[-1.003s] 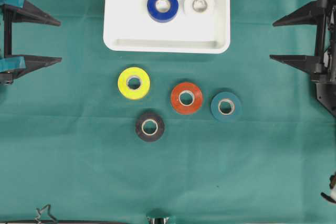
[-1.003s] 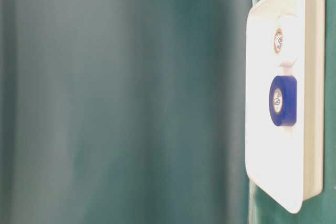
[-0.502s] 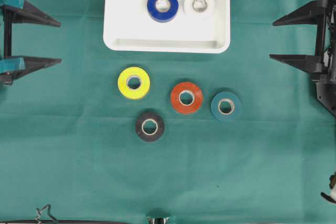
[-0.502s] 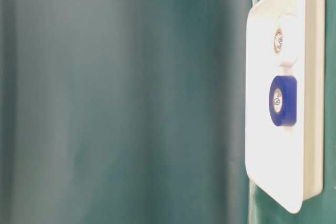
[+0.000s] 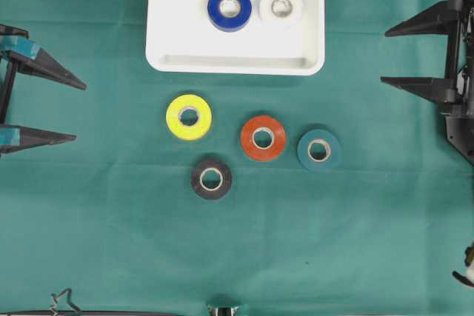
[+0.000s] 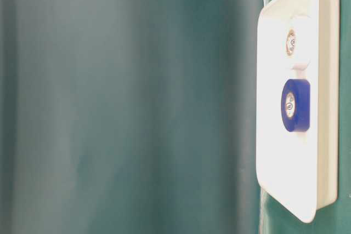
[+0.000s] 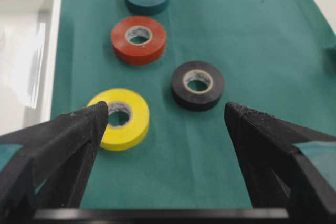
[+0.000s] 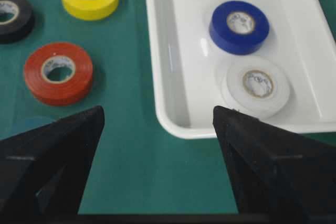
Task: Pick up the tape from a random location and place it into the white case.
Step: 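Move the open left gripper toward the yellow tape roll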
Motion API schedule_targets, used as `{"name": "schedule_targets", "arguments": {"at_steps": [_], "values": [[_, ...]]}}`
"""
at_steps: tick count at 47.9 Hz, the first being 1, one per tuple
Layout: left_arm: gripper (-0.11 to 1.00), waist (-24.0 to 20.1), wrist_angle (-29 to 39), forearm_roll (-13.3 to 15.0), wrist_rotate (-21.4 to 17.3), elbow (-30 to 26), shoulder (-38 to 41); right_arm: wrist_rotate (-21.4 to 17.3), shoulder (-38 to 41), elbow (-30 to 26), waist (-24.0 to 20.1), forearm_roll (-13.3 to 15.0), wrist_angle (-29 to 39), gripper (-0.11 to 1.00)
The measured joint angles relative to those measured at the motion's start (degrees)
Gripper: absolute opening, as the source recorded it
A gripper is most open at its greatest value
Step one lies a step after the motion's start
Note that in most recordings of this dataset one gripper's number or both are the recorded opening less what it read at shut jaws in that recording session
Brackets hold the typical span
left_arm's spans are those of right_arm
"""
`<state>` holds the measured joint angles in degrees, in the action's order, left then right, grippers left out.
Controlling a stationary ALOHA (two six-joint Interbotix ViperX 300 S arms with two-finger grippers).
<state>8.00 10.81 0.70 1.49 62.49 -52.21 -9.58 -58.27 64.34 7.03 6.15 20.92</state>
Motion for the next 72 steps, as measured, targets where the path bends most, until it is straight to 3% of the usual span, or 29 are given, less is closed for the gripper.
{"name": "schedule_targets", "arguments": {"at_steps": [14, 28, 54, 64, 72], "values": [[0.98, 0.0, -1.23, -0.09, 0.0, -0.09, 1.67, 0.0, 0.0, 0.0, -0.09, -0.09, 0.0, 0.83], [0.98, 0.0, -10.37, 0.0, -0.35, -0.7, 8.53, 0.0, 0.0, 0.0, -0.09, 0.0, 0.0, 0.83], [0.98, -1.05, -13.18, -0.09, -2.02, -16.52, 30.23, 0.18, 0.0, 0.0, -0.09, 0.0, 0.26, 0.83], [0.98, -1.58, -12.74, -0.18, -2.2, -20.83, 34.28, 0.26, 0.09, 0.0, 0.0, 0.0, 0.79, 0.82], [0.98, -2.11, -10.99, -0.18, -2.2, -21.18, 34.54, 0.26, 0.0, 0.0, -0.09, -0.09, 0.88, 0.82]]}}
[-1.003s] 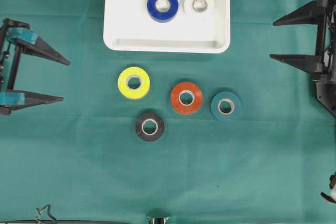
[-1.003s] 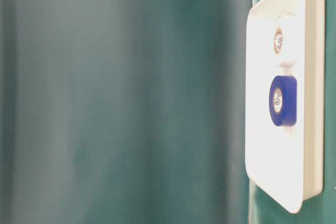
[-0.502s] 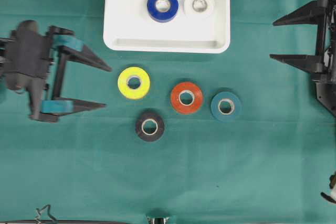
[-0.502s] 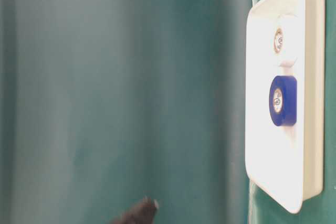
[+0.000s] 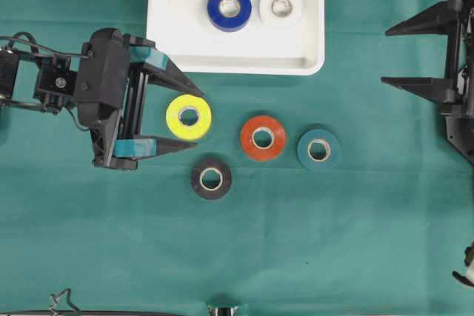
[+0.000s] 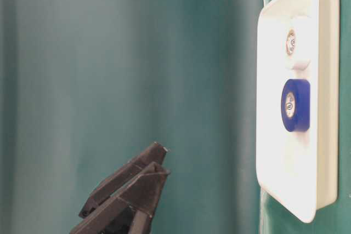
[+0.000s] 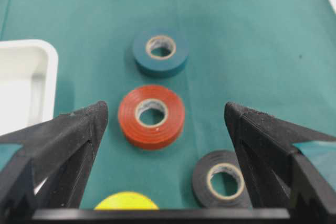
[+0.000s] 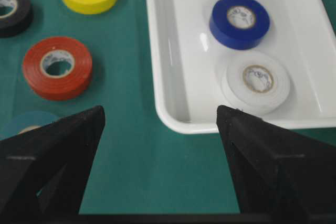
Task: Pick up the tape from a random location and place it into the white case.
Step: 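Move the open left gripper toward the yellow tape roll, then lower the left gripper onto the yellow tape roll's rim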
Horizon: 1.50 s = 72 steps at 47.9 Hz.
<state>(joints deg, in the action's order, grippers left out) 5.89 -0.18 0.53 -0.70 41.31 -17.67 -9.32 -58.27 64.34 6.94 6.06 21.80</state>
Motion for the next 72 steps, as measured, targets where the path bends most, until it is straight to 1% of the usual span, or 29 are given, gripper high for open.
{"name": "schedule_targets", "arguments": {"at_steps": [13, 17, 21, 26, 33, 42, 48, 54, 72], "values": [[0.98, -0.26, 0.44, 0.09, 0.53, 0.0, -0.09, 0.0, 0.0, 0.0, 0.0, 0.0, 0.0, 0.82], [0.98, -0.35, 1.85, 0.09, 0.62, -0.7, 0.0, 0.0, 0.0, 0.09, 0.0, 0.09, 0.0, 0.82], [0.98, -0.35, 4.66, 0.0, 0.62, -2.37, 0.0, 0.0, 0.0, 0.0, 0.09, 0.0, 0.0, 0.82], [0.98, -0.44, 10.63, 0.0, 0.62, -5.1, 0.44, 0.09, 0.0, 0.09, 0.0, 0.09, 0.09, 0.82], [0.98, -1.05, 21.88, 0.0, 0.7, -10.2, 3.16, 0.09, 0.0, 0.0, 0.0, 0.09, 0.53, 0.82], [0.98, -1.23, 37.09, 0.0, 0.7, -17.49, 8.53, 0.09, 0.0, 0.09, 0.09, 0.09, 0.88, 0.82], [0.98, -1.23, 43.42, -0.26, 0.7, -20.92, 10.72, 0.09, 0.0, 0.0, 0.0, 0.0, 0.88, 0.82], [0.98, -1.23, 45.35, -0.44, 0.7, -22.59, 11.51, 0.09, 0.0, 0.0, 0.0, 0.09, 0.97, 0.82], [0.98, -1.23, 45.88, -0.44, 0.7, -22.41, 11.51, 0.18, 0.09, 0.0, 0.0, 0.0, 0.97, 0.82]]}}
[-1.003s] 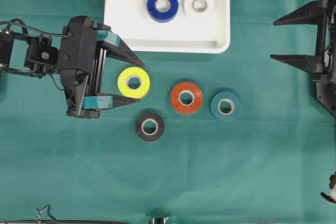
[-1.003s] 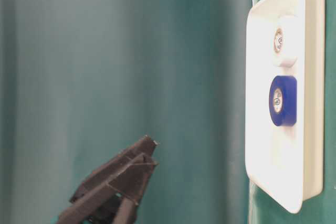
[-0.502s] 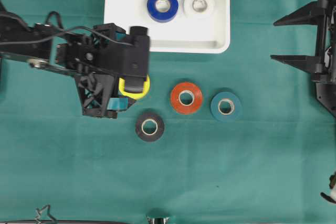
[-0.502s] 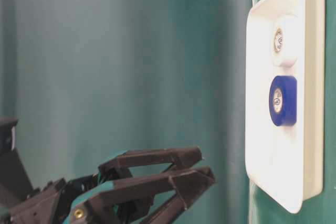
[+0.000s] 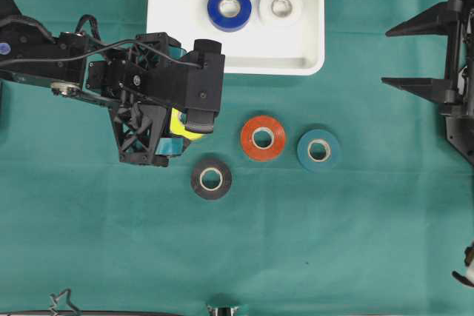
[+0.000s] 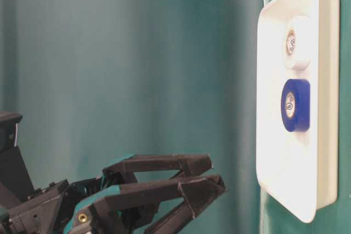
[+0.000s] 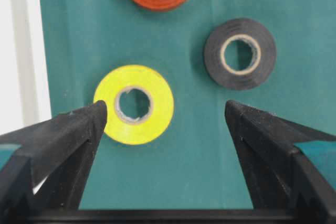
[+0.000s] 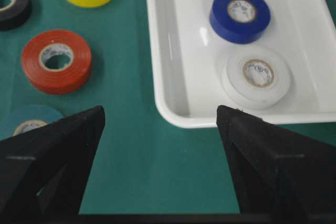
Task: Pick up the tape from a random location and place it into the white case.
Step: 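Lower the left gripper onto the yellow tape roll's rim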
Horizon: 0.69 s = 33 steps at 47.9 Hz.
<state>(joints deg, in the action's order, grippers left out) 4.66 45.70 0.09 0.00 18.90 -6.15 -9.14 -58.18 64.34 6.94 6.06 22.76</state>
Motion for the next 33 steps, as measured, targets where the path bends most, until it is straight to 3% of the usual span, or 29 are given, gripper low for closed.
{"name": "schedule_targets", "arguments": {"at_steps": [33], "values": [[0.98, 0.0, -0.09, 0.0, 0.0, 0.35, 0.0, 0.0, 0.0, 0.0, 0.0, 0.09, 0.0, 0.82]]}}
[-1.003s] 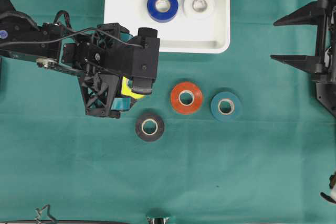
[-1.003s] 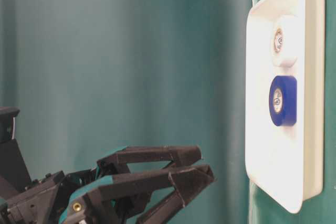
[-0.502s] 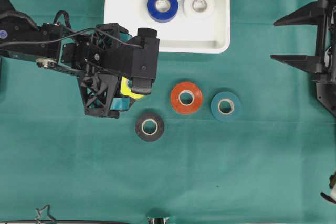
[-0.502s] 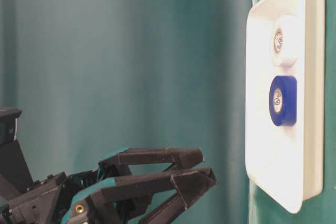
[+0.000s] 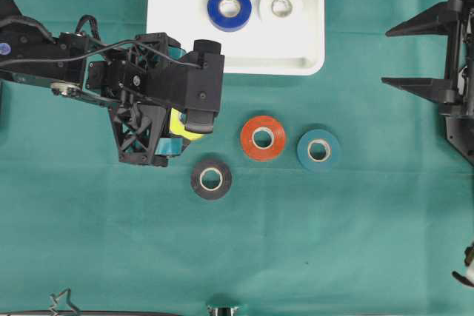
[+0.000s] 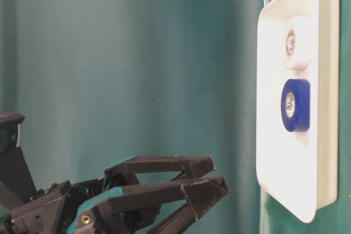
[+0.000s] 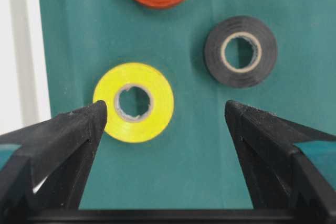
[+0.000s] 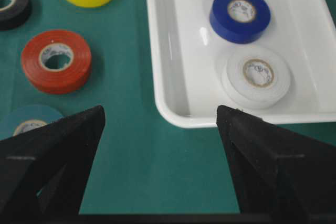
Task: Pick up the tape from a random location and place it into the white case.
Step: 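Lower the left gripper onto the yellow tape roll's rim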
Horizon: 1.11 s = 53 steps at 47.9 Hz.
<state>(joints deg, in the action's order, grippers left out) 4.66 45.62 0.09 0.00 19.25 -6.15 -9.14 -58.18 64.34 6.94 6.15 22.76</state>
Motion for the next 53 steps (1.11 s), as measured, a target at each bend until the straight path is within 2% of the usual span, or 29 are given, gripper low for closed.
{"name": "schedule_targets", "arguments": {"at_steps": [15, 32, 53], "values": [[0.98, 0.0, -0.7, 0.0, 0.09, 1.67, 0.79, 0.0, 0.0, 0.09, 0.0, 0.0, 0.0, 0.82], [0.98, 0.0, -9.58, 0.0, 0.09, 7.21, 4.83, 0.0, 0.0, 0.0, 0.0, 0.0, 0.0, 0.82], [0.98, 0.53, -13.8, 0.0, 0.09, 8.09, 10.63, 0.0, 0.09, 0.09, 0.09, 0.09, 0.0, 0.82]]}}
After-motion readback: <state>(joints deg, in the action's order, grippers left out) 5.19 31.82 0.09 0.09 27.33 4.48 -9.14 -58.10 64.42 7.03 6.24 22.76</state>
